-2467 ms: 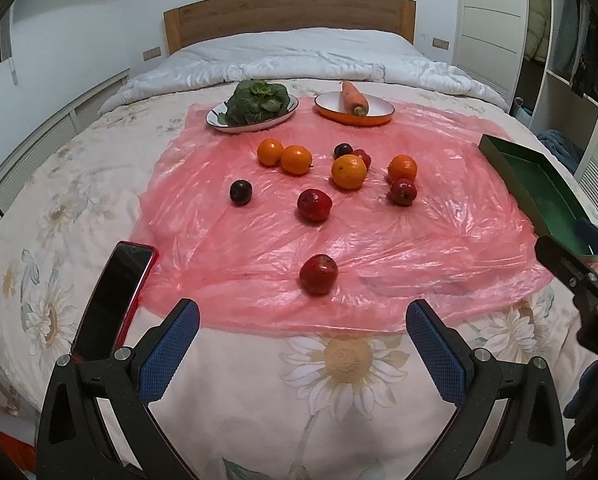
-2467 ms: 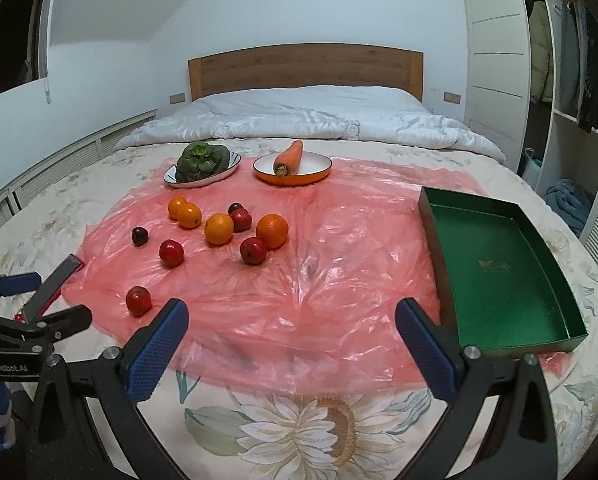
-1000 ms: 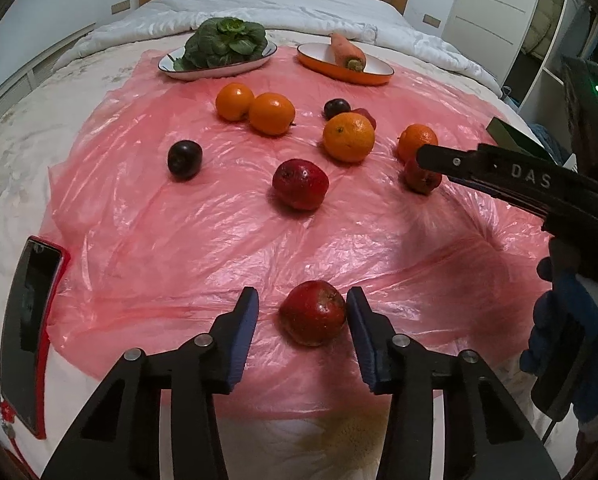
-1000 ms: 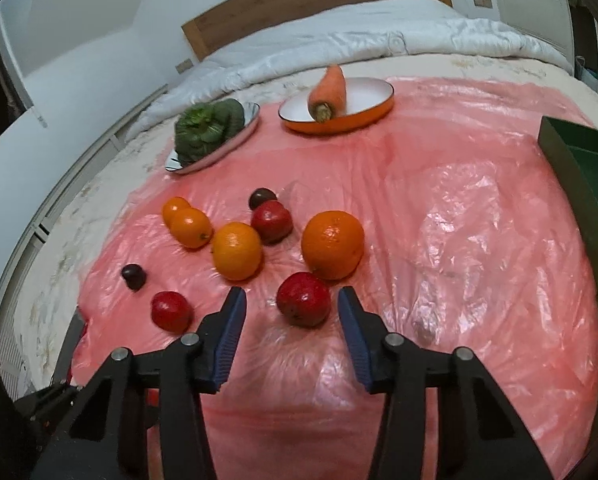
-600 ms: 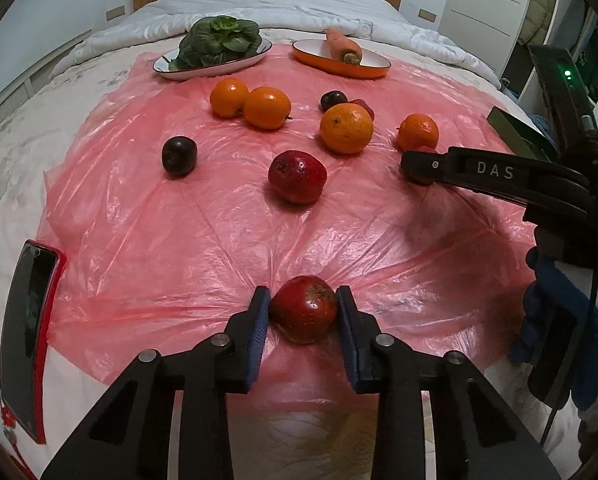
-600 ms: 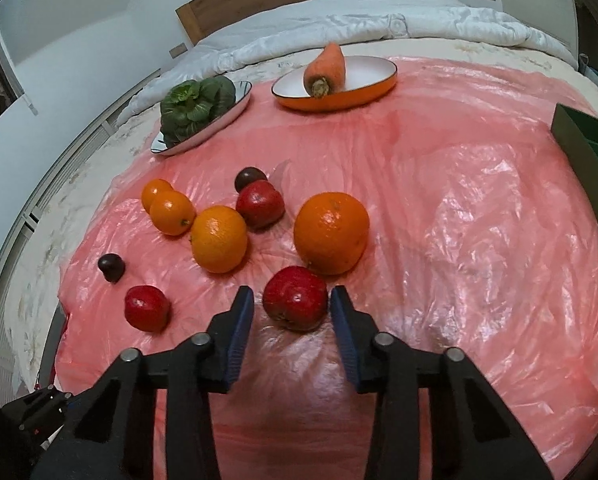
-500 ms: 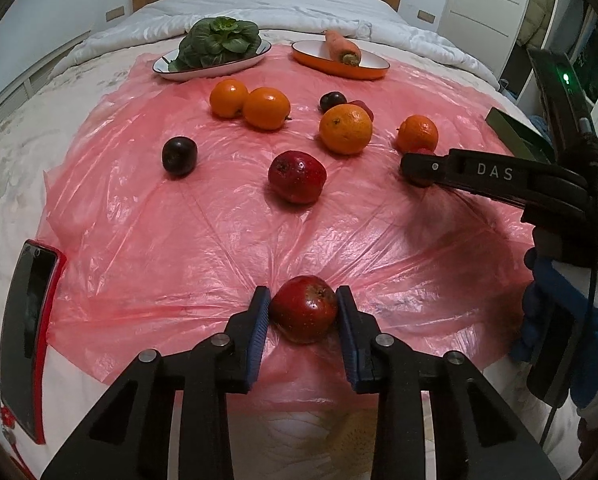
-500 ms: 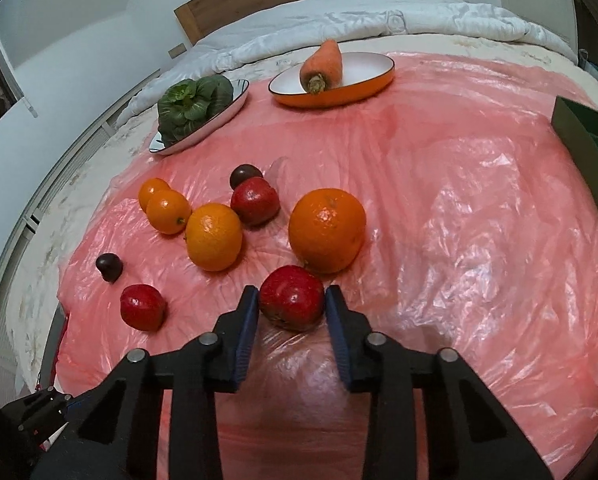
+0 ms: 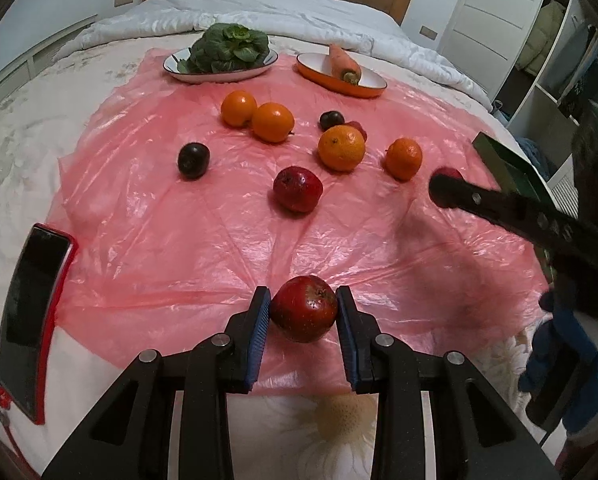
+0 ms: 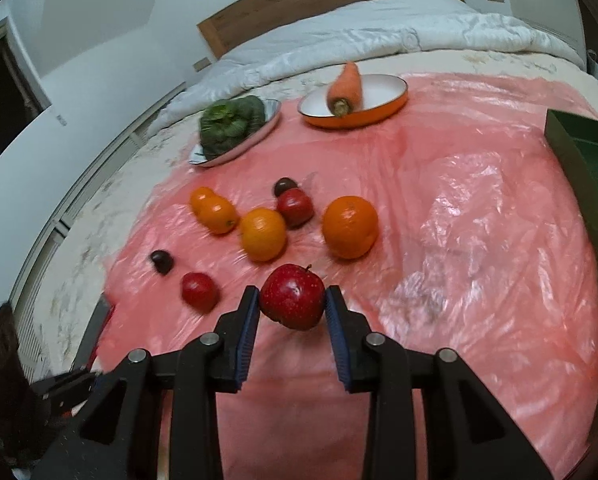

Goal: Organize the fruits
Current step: 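Grasp the red apple with the left tool while the right tool grasps another red apple, then carry both apples to the green tray and open both tools to release them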

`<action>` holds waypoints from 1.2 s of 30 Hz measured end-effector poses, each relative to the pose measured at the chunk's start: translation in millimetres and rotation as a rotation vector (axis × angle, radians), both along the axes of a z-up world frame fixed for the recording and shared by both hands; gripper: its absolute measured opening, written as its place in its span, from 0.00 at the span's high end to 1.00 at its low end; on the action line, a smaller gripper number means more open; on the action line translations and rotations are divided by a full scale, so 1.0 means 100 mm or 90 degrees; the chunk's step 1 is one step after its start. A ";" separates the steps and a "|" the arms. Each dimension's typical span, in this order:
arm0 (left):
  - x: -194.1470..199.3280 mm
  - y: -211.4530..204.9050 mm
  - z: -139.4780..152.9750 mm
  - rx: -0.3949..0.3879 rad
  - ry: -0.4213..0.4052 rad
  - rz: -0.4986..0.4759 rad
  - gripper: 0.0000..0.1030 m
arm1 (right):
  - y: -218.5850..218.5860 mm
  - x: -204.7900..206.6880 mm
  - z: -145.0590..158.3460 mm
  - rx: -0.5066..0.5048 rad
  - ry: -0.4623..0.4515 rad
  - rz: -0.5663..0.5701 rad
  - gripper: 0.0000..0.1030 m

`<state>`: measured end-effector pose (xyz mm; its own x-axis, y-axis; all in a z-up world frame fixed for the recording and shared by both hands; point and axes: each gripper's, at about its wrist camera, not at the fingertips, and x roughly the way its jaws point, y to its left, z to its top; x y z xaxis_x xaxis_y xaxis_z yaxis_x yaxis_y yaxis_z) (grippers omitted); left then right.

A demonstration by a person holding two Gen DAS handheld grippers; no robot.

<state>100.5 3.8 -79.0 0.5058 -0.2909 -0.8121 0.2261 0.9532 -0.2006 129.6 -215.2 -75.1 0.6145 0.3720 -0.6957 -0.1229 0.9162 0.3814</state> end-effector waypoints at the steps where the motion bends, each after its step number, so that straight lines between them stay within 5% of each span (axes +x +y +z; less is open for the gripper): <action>1: -0.02 0.00 0.04 0.002 -0.003 -0.001 0.73 | 0.01 -0.06 0.03 0.001 -0.004 0.006 0.00; 11: -0.29 -0.39 0.24 -0.009 0.009 -0.075 0.73 | -0.32 -0.87 0.22 -0.011 -0.003 0.041 0.00; 22: -0.61 -1.79 0.50 -0.068 0.045 -0.277 0.73 | -1.53 -1.73 0.25 -0.086 0.023 -0.075 0.00; 29: -0.38 -2.75 0.72 -0.059 0.020 -0.345 0.73 | -2.41 -1.62 0.44 -0.132 -0.020 -0.178 0.00; 36: 0.00 -3.49 0.51 0.001 0.034 -0.364 0.73 | -2.94 -1.16 0.35 -0.161 -0.023 -0.216 0.00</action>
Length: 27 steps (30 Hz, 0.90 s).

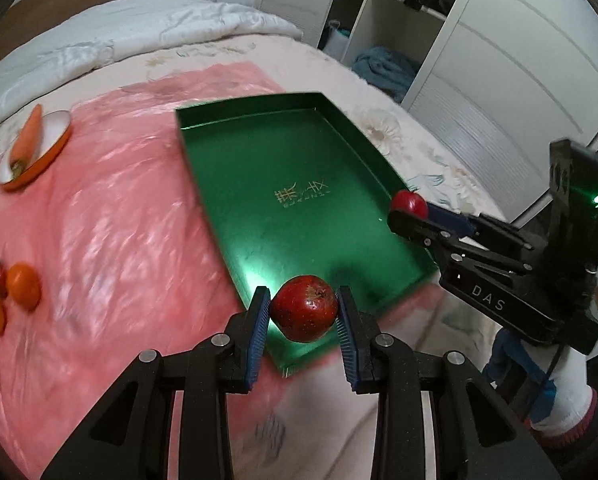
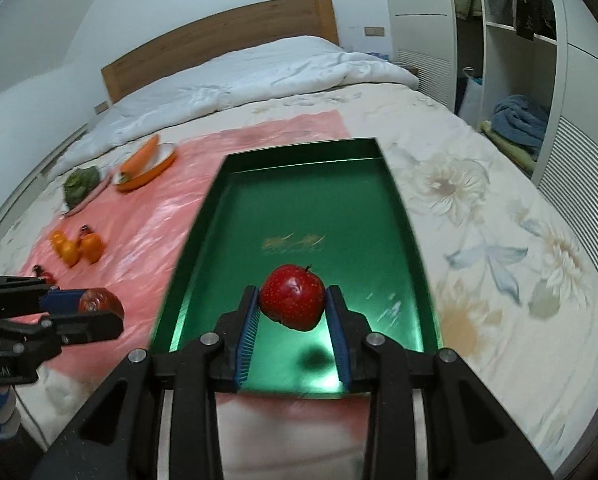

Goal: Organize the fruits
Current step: 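Carry both apples to the green tray and open both tools to release them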

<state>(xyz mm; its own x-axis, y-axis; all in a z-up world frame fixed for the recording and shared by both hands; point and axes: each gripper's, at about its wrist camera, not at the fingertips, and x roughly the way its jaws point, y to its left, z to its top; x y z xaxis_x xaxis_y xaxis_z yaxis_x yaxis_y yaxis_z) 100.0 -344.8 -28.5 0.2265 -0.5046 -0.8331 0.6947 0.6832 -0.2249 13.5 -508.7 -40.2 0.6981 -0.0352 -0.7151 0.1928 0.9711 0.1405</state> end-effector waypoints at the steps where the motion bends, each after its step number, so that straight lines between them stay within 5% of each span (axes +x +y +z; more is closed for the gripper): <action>1: 0.03 -0.06 -0.06 0.010 -0.001 -0.001 0.73 | -0.06 0.05 -0.03 -0.005 0.005 -0.002 0.00; 15: 0.19 -0.49 -0.58 0.098 0.021 0.001 0.67 | -0.37 0.52 -0.47 -0.041 0.098 -0.009 0.00; 17: 0.20 -0.50 -0.56 0.100 0.016 -0.001 0.58 | -0.37 0.52 -0.49 -0.043 0.102 -0.012 0.00; 27: 0.08 -0.27 -0.11 0.079 -0.033 0.018 0.54 | -0.30 0.36 -0.13 -0.062 0.062 -0.036 0.00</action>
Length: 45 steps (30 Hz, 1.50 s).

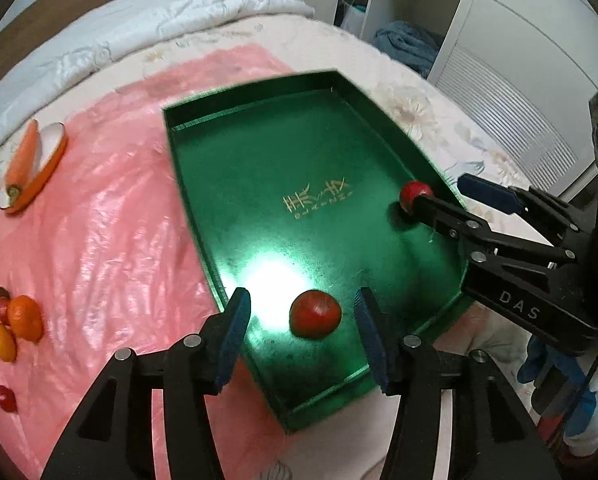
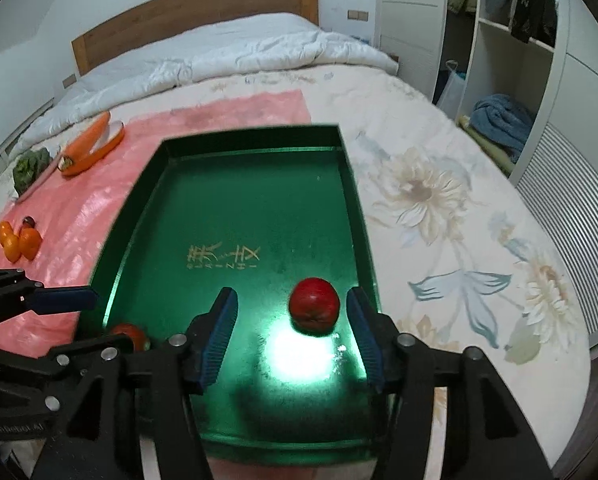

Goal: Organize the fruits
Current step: 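Carry both apples to the green tray and open both tools to release them, then move both open tools back over the fruit on the pink sheet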

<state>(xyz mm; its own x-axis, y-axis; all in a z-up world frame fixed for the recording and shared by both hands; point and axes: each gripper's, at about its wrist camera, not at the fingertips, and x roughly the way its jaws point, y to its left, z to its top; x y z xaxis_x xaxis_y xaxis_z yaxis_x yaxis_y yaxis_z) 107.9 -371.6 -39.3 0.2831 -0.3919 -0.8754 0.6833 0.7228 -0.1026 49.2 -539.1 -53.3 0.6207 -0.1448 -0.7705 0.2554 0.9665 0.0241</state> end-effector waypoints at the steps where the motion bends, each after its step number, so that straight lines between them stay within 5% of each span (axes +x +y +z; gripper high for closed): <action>1: -0.02 0.03 0.05 -0.006 -0.004 0.001 0.53 | 0.01 -0.03 0.04 0.001 -0.005 -0.003 0.00; 14: -0.56 0.67 0.57 -0.046 -0.025 0.026 0.53 | 0.27 -0.75 0.55 0.013 -0.051 -0.038 0.00; 19: -0.80 0.96 0.66 -0.053 -0.042 0.022 0.46 | 0.46 -1.07 0.68 0.019 -0.068 -0.043 0.00; 34: -1.41 1.85 0.75 -0.063 -0.109 0.027 0.46 | 1.29 -1.70 0.60 0.061 -0.069 -0.018 0.00; 45: -1.52 2.32 0.64 -0.073 -0.120 0.059 0.46 | 1.76 -1.76 0.55 0.085 -0.059 0.033 0.00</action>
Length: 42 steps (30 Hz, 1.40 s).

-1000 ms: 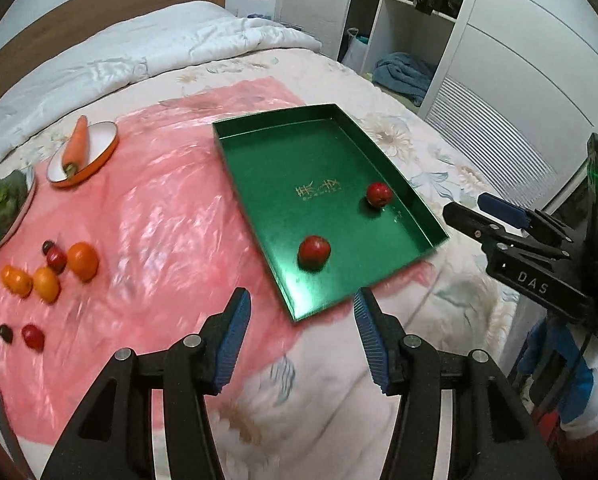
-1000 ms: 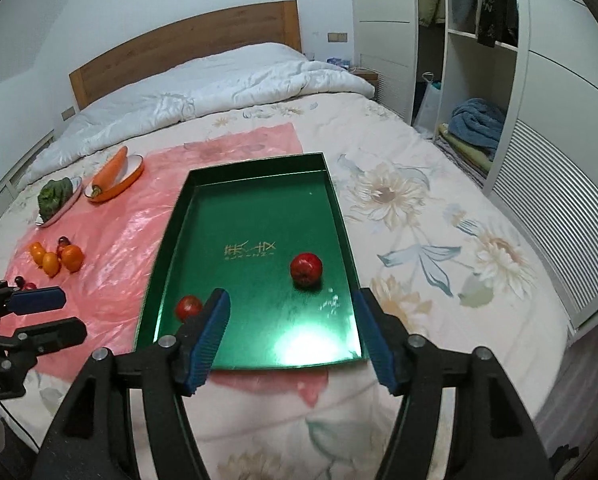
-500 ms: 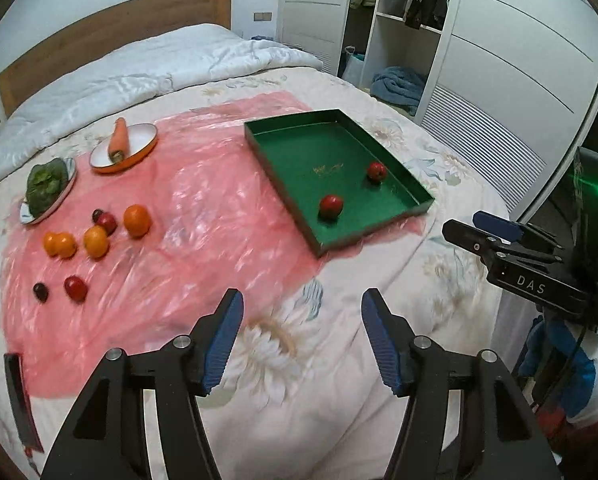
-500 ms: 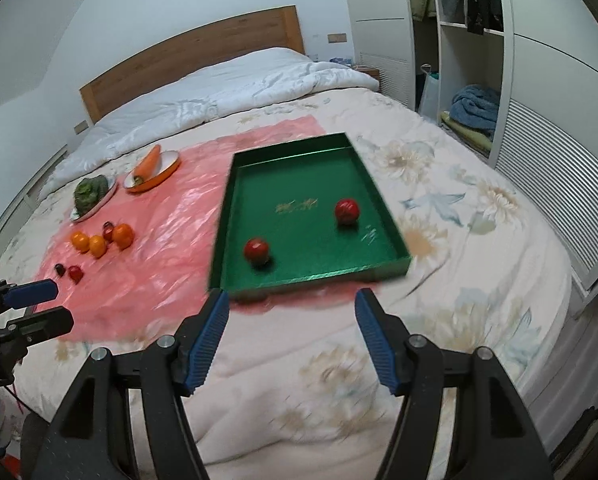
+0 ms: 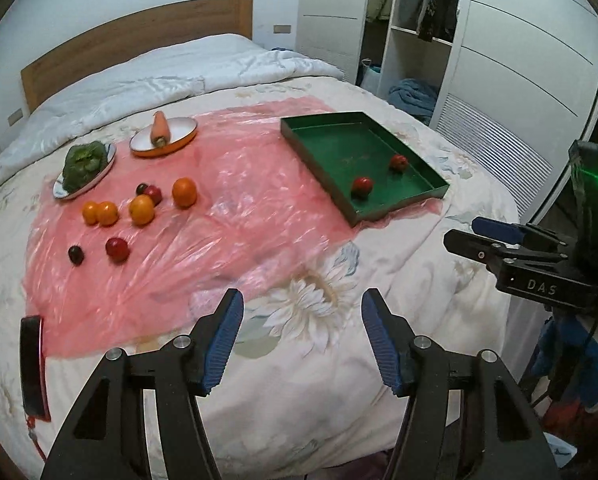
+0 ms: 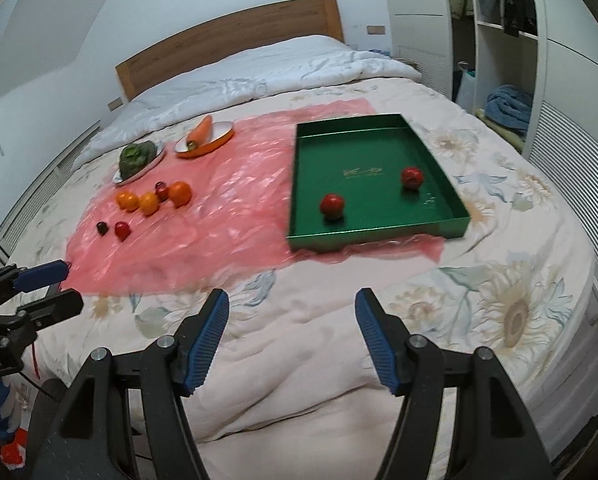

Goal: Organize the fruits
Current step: 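Move both open tools back over the fruit on the pink sheet, then grasp a red apple with the left tool while the right tool grasps an orange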

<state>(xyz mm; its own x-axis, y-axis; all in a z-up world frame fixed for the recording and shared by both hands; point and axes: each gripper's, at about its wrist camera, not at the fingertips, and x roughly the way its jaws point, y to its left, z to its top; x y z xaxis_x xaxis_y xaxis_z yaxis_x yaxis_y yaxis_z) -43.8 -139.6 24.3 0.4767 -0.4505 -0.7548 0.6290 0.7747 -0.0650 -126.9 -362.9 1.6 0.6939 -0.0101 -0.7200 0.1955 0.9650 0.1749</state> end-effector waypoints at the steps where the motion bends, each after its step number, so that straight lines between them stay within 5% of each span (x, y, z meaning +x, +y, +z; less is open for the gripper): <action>1: 0.00 0.05 -0.02 -0.001 0.000 0.004 0.46 | 0.03 0.01 0.00 0.000 0.001 0.004 0.00; 23: 0.59 0.96 -0.39 0.018 -0.015 0.161 0.46 | 0.87 0.92 -0.10 0.012 0.014 0.168 0.00; 42: 2.06 1.28 -0.86 -0.003 0.079 0.266 0.46 | 1.29 2.50 -0.45 -0.012 0.039 0.282 0.00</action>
